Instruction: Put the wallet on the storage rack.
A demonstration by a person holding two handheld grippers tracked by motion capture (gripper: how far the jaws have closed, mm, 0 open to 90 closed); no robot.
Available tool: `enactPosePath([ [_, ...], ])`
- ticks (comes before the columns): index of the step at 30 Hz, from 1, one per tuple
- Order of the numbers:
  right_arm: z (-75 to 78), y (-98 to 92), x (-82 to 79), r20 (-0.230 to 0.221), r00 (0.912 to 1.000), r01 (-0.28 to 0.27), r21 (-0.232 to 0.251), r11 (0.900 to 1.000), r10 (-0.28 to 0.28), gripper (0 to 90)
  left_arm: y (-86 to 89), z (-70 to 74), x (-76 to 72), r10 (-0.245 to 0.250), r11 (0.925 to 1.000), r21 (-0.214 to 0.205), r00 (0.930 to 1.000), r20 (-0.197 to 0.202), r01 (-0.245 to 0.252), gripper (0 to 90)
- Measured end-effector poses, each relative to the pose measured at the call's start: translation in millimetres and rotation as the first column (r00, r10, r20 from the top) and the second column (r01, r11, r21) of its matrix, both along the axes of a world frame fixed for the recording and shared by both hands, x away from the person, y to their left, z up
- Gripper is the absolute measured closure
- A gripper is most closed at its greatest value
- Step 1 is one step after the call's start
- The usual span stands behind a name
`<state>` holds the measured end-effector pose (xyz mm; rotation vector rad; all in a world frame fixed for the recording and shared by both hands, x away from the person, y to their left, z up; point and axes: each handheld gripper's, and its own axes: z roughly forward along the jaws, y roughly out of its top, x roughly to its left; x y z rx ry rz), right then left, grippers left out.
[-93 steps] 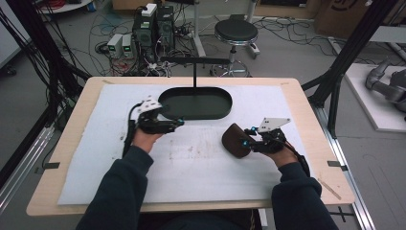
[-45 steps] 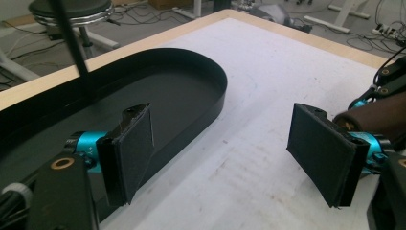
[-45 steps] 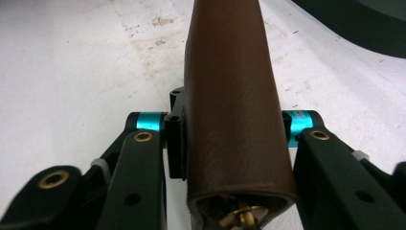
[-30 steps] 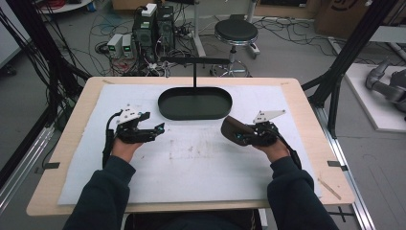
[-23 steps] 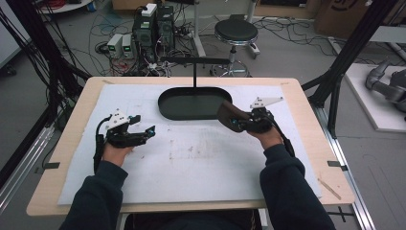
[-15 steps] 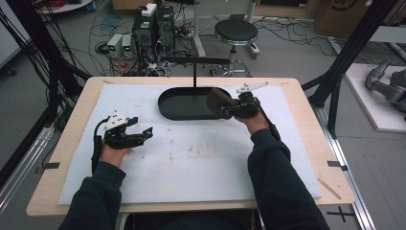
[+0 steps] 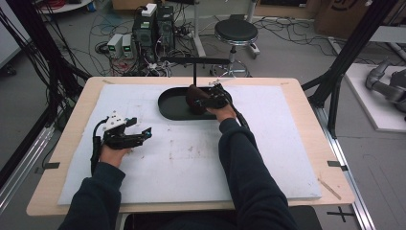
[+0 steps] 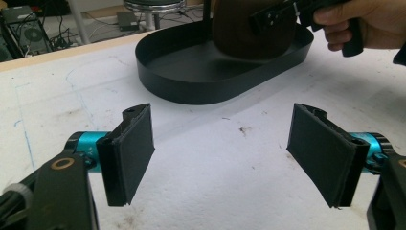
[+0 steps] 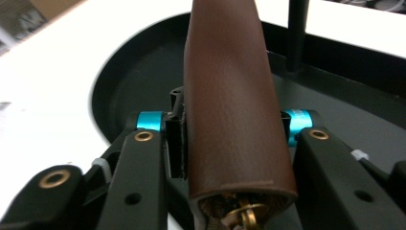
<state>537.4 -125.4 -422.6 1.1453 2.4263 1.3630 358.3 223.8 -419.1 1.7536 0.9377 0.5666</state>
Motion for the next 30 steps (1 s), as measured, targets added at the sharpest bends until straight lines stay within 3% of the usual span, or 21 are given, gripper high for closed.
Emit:
enactPosePath([
  [2, -2.1, -1.7, 1.5, 0.027, 0.9981, 0.056, -0.029, 0.9980, -0.055, 43.3, 1.1, -0.4, -0.8, 0.005, 1.0000, -0.003, 1.0000, -0.001, -0.005, 23.8],
  [5, 2.6, -11.8, 1.8, 0.054, 0.9910, 0.126, -0.055, 0.9905, -0.123, 35.9, 2.9, -1.0, -1.1, 0.006, 1.0000, -0.002, 1.0000, -0.002, -0.006, 23.8],
  [10, 19.1, -36.8, -7.3, 0.105, 0.9865, 0.134, -0.084, 0.9873, -0.125, 35.0, 1.8, -1.2, -1.5, 0.003, 1.0000, 0.002, 1.0000, -0.003, -0.003, 23.8],
  [13, 32.8, -51.6, -16.0, 0.126, 0.9894, 0.087, -0.115, 0.9895, -0.072, 34.3, 1.6, -1.5, -1.3, 0.008, 1.0000, 0.004, 1.0000, -0.006, -0.008, 23.8],
  [16, 46.9, -64.9, -32.2, 0.188, 0.9820, 0.047, -0.182, 0.9821, -0.012, 31.4, 3.7, -1.5, -0.4, 0.015, 0.9998, -0.015, 0.9998, -0.008, -0.016, 23.6],
  [18, 54.2, -78.8, -48.6, 0.231, 0.9729, 0.024, -0.180, 0.9834, 0.018, 30.7, 4.9, -1.5, -0.1, 0.024, 0.9995, -0.022, 0.9997, -0.011, -0.024, 22.8],
  [22, 65.9, -99.5, -69.3, 0.201, 0.9790, 0.006, -0.186, 0.9826, 0.032, 22.9, 4.5, -1.6, 0.3, 0.024, 0.9992, -0.031, 0.9996, -0.014, -0.024, 22.8],
  [23, 68.8, -104.2, -75.4, 0.206, 0.9781, 0.006, -0.180, 0.9837, 0.031, 22.5, 4.1, -1.2, 0.1, 0.026, 0.9990, -0.037, 0.9996, -0.010, -0.027, 22.8],
  [24, 70.4, -109.3, -83.6, 0.234, 0.9718, 0.007, -0.162, 0.9868, 0.031, 22.6, 4.2, -0.5, -0.3, 0.030, 0.9988, -0.039, 0.9995, -0.006, -0.030, 22.8],
  [25, 70.7, -115.1, -91.0, 0.268, 0.9622, -0.004, -0.156, 0.9878, 0.046, 22.6, 4.1, 0.0, -0.7, 0.036, 0.9984, -0.043, 0.9993, -0.001, -0.036, 22.7],
  [27, 70.5, -123.5, -103.9, 0.257, 0.9657, 0.001, -0.158, 0.9874, 0.040, 22.4, 5.5, 1.0, -1.2, 0.038, 0.9980, -0.049, 0.9993, -0.001, -0.038, 22.1],
  [30, 65.3, -136.5, -122.2, 0.279, 0.9597, 0.007, -0.158, 0.9874, 0.038, 22.2, 7.1, 1.5, -1.1, 0.050, 0.9965, -0.066, 0.9987, 0.002, -0.050, 22.0],
])
